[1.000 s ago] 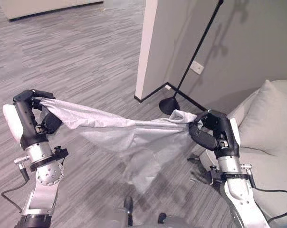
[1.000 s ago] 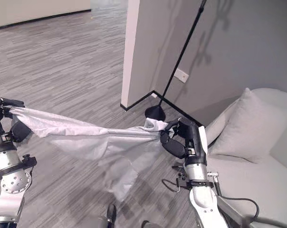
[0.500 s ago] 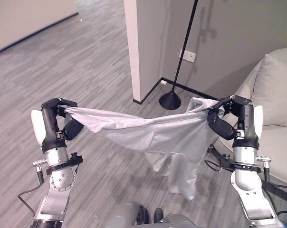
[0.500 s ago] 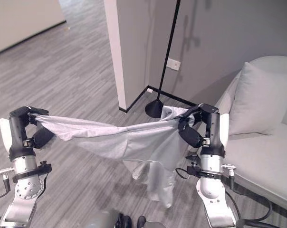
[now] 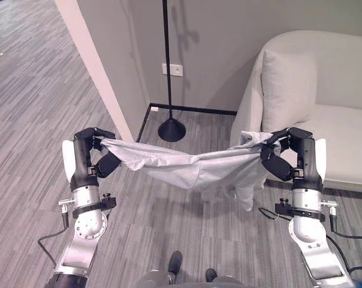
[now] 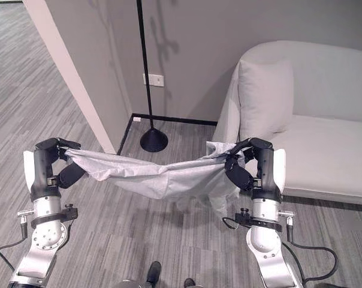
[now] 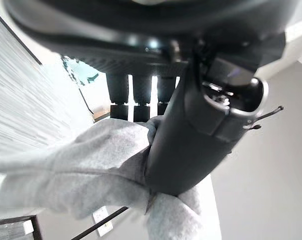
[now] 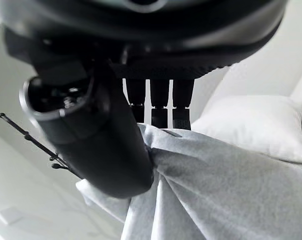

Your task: Hang the clothes on the sofa on the clothes rack.

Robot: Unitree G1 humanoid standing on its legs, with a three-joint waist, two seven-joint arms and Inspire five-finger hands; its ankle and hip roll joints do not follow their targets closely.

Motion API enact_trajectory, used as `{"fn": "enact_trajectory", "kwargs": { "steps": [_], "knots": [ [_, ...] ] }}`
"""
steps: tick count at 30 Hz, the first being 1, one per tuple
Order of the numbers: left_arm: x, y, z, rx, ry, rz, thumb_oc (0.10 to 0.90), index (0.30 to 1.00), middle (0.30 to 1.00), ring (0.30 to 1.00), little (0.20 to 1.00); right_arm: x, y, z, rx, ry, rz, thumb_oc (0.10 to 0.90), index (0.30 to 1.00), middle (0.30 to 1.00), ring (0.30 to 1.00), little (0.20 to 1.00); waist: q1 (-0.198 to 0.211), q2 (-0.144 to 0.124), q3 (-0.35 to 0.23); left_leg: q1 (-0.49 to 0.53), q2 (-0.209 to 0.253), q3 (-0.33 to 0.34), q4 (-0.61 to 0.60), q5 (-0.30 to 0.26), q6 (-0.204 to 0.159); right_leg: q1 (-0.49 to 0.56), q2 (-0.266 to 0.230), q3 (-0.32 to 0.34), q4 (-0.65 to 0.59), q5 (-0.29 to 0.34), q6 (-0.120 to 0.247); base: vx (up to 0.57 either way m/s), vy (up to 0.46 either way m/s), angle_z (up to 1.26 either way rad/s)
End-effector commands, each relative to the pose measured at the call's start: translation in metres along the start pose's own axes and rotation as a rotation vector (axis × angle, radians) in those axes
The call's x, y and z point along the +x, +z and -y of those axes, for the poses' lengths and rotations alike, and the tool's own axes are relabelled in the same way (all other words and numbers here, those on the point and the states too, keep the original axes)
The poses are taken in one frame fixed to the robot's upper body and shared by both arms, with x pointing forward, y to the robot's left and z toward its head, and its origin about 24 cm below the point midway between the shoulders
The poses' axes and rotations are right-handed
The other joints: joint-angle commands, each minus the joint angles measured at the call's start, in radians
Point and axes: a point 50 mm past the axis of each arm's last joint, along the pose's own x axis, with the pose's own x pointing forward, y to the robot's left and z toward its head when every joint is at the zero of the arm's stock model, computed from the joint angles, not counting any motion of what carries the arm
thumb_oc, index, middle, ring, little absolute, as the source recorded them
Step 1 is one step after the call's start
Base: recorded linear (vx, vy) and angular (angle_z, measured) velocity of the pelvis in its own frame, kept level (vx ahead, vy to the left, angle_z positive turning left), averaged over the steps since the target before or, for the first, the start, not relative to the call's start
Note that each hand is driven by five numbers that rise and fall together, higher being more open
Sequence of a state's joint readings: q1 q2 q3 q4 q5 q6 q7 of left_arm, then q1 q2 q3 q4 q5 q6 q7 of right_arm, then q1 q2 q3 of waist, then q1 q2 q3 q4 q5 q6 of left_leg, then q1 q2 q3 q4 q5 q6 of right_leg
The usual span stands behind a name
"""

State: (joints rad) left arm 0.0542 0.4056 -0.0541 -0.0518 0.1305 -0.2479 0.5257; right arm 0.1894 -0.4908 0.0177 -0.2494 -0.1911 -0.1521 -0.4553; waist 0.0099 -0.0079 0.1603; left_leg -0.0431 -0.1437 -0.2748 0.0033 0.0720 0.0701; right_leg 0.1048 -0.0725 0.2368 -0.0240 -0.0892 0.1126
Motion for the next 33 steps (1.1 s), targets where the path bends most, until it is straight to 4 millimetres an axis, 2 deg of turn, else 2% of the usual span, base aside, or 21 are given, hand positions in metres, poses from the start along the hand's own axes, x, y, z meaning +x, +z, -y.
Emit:
{"fn": "enact_trajectory", "kwargs": {
  "steps": [1,2,4,6,8,9,10,11,15,17,20,22,25,26,27,28,29,30,31,32,33],
  "knots": [
    [0.015,0.023,-0.016,-0.054,0.018,0.147,0.400,0.300,0.300,0.300,0.300,0.027,0.019,0.015,-0.059,-0.145,0.173,0.400,0.300,0.300,0.300,0.300,0.047,-0.016,-0.128,-0.054,-0.011,-0.002,0.112,-0.157,0.020,-0.090,0.055,-0.075,0.234,0.007,-0.041,0.26,0.317,-0.49],
    [0.015,0.023,-0.016,-0.054,0.018,0.148,0.400,0.300,0.300,0.300,0.300,0.028,0.020,0.015,-0.059,-0.146,0.174,0.400,0.300,0.300,0.300,0.300,0.048,-0.017,-0.128,-0.058,-0.012,0.000,0.115,-0.158,0.019,-0.100,0.056,-0.072,0.250,0.000,-0.040,0.15,0.190,-0.64],
    [0.014,0.019,-0.018,-0.053,0.018,0.129,0.400,0.300,0.300,0.300,0.300,0.030,0.024,0.011,-0.067,-0.140,0.189,0.400,0.300,0.300,0.300,0.300,0.050,-0.015,-0.108,-0.037,-0.011,0.024,0.128,-0.175,0.035,-0.178,0.027,-0.119,0.427,0.082,-0.032,0.16,0.224,-0.46],
    [0.008,0.017,-0.016,-0.068,-0.008,0.105,0.400,0.300,0.300,0.300,0.300,0.028,0.027,0.007,-0.047,-0.127,0.196,0.400,0.300,0.300,0.300,0.300,0.058,-0.001,-0.105,0.018,0.011,0.064,0.116,-0.203,0.042,-0.239,-0.034,-0.257,0.511,0.086,-0.062,0.33,0.322,-0.39],
    [0.006,0.017,-0.015,-0.065,-0.026,0.108,0.400,0.300,0.300,0.300,0.300,0.025,0.026,0.007,-0.053,-0.116,0.190,0.400,0.300,0.300,0.300,0.300,0.052,0.000,-0.110,0.042,0.021,0.068,0.093,-0.208,0.039,-0.249,-0.018,-0.284,0.483,0.063,-0.065,0.23,0.128,-0.40],
    [0.005,0.019,-0.014,-0.069,-0.040,0.113,0.400,0.300,0.300,0.300,0.300,0.023,0.023,0.010,-0.062,-0.115,0.178,0.400,0.300,0.300,0.300,0.300,0.042,-0.005,-0.109,0.058,0.026,0.072,0.079,-0.207,0.033,-0.271,0.021,-0.291,0.429,0.020,-0.063,0.20,0.006,-0.11],
    [0.003,0.018,-0.013,-0.074,-0.051,0.107,0.400,0.300,0.300,0.300,0.300,0.020,0.021,0.012,-0.063,-0.115,0.168,0.400,0.300,0.300,0.300,0.300,0.036,-0.001,-0.114,0.081,0.039,0.067,0.055,-0.206,0.025,-0.266,0.059,-0.288,0.356,0.011,-0.059,0.37,-0.028,-0.07],
    [0.003,0.016,-0.010,-0.083,-0.057,0.090,0.400,0.300,0.300,0.300,0.300,0.018,0.016,0.015,-0.066,-0.118,0.146,0.400,0.300,0.300,0.300,0.300,0.027,-0.014,-0.108,0.121,0.040,0.050,0.029,-0.210,0.013,-0.285,0.135,-0.248,0.180,0.026,-0.041,0.28,-0.051,-0.03],
    [0.004,0.015,-0.006,-0.089,-0.063,0.087,0.400,0.300,0.300,0.300,0.300,0.018,0.015,0.015,-0.067,-0.114,0.142,0.400,0.300,0.300,0.300,0.300,0.021,-0.022,-0.099,0.158,0.040,0.037,0.005,-0.214,-0.004,-0.301,0.178,-0.210,0.019,0.086,-0.023,0.23,-0.025,0.12],
    [0.008,0.019,0.004,-0.109,-0.086,0.107,0.400,0.300,0.300,0.300,0.300,0.017,0.014,0.015,-0.074,-0.119,0.142,0.400,0.300,0.300,0.300,0.300,0.014,-0.031,-0.093,0.213,0.042,-0.007,-0.011,-0.218,-0.024,-0.314,0.211,-0.133,-0.063,0.129,-0.007,0.53,-0.064,0.54],
    [0.005,0.020,0.016,-0.151,-0.127,0.098,0.400,0.300,0.300,0.300,0.300,0.014,0.009,0.014,-0.094,-0.087,0.121,0.400,0.300,0.300,0.300,0.300,0.003,-0.021,-0.132,0.249,0.067,-0.045,0.034,-0.233,-0.031,-0.260,0.205,-0.116,-0.060,0.170,-0.048,0.67,-0.116,1.19],
    [0.004,0.017,0.021,-0.201,-0.137,0.055,0.400,0.300,0.300,0.300,0.300,0.015,0.007,0.012,-0.120,-0.045,0.122,0.400,0.300,0.300,0.300,0.300,0.004,-0.004,-0.159,0.233,0.096,-0.063,0.189,-0.097,-0.113,-0.200,0.216,-0.124,-0.022,0.135,-0.075,0.75,-0.162,0.88],
    [0.006,0.018,0.022,-0.193,-0.150,0.064,0.400,0.300,0.300,0.300,0.300,0.020,0.010,0.012,-0.125,-0.042,0.142,0.400,0.300,0.300,0.300,0.300,0.001,0.001,-0.160,0.200,0.099,-0.041,0.319,-0.037,-0.143,-0.155,0.212,-0.145,-0.026,0.106,-0.091,0.39,-0.085,0.38],
    [0.011,0.024,0.023,-0.187,-0.159,0.097,0.400,0.300,0.300,0.300,0.300,0.027,0.014,0.012,-0.108,-0.054,0.171,0.400,0.300,0.300,0.300,0.300,-0.003,0.004,-0.143,0.112,0.111,0.027,0.522,0.034,-0.163,-0.108,0.205,-0.162,-0.034,0.085,-0.113,0.35,-0.114,0.11],
    [0.012,0.025,0.023,-0.189,-0.162,0.099,0.400,0.300,0.300,0.300,0.300,0.029,0.015,0.012,-0.108,-0.053,0.181,0.400,0.300,0.300,0.300,0.300,-0.004,0.000,-0.138,0.083,0.129,0.067,0.583,0.047,-0.146,-0.092,0.205,-0.167,-0.036,0.077,-0.125,0.35,-0.173,0.16],
    [0.013,0.029,0.024,-0.199,-0.173,0.109,0.400,0.300,0.300,0.300,0.300,0.035,0.018,0.008,-0.107,-0.052,0.196,0.400,0.300,0.300,0.300,0.300,0.002,-0.009,-0.121,0.018,0.190,0.172,0.652,0.007,-0.078,-0.066,0.199,-0.169,-0.029,0.056,-0.146,0.25,-0.149,0.17],
    [0.012,0.029,0.023,-0.191,-0.179,0.113,0.400,0.300,0.300,0.300,0.300,0.037,0.021,0.007,-0.100,-0.052,0.206,0.400,0.300,0.300,0.300,0.300,0.008,-0.019,-0.115,-0.019,0.194,0.202,0.653,-0.051,-0.047,-0.057,0.185,-0.170,-0.030,0.050,-0.146,0.25,-0.095,-0.11],
    [0.011,0.028,0.023,-0.188,-0.180,0.109,0.400,0.300,0.300,0.300,0.300,0.039,0.023,0.006,-0.094,-0.048,0.216,0.400,0.300,0.300,0.300,0.300,0.013,-0.025,-0.112,-0.043,0.183,0.217,0.624,-0.111,-0.033,-0.046,0.170,-0.175,-0.031,0.042,-0.140,0.20,0.064,-0.14],
    [0.010,0.027,0.021,-0.191,-0.171,0.103,0.400,0.300,0.300,0.300,0.300,0.040,0.026,0.003,-0.087,-0.029,0.230,0.400,0.300,0.300,0.300,0.300,0.028,-0.033,-0.103,-0.107,0.124,0.208,0.532,-0.218,-0.025,-0.036,0.144,-0.177,-0.034,0.038,-0.125,0.17,0.086,0.06],
    [0.010,0.027,0.020,-0.191,-0.171,0.102,0.400,0.300,0.300,0.300,0.300,0.040,0.026,0.003,-0.087,-0.027,0.230,0.400,0.300,0.300,0.300,0.300,0.025,-0.037,-0.107,-0.101,0.118,0.208,0.517,-0.213,-0.023,-0.037,0.137,-0.179,-0.035,0.035,-0.123,0.14,0.162,0.32],
    [0.008,0.026,0.020,-0.195,-0.170,0.094,0.400,0.300,0.300,0.300,0.300,0.041,0.026,0.001,-0.079,-0.012,0.226,0.400,0.300,0.300,0.300,0.300,0.027,-0.043,-0.104,-0.134,0.081,0.190,0.355,-0.218,-0.034,-0.031,0.117,-0.198,-0.030,0.024,-0.116,0.12,0.144,0.26]
  ]
}}
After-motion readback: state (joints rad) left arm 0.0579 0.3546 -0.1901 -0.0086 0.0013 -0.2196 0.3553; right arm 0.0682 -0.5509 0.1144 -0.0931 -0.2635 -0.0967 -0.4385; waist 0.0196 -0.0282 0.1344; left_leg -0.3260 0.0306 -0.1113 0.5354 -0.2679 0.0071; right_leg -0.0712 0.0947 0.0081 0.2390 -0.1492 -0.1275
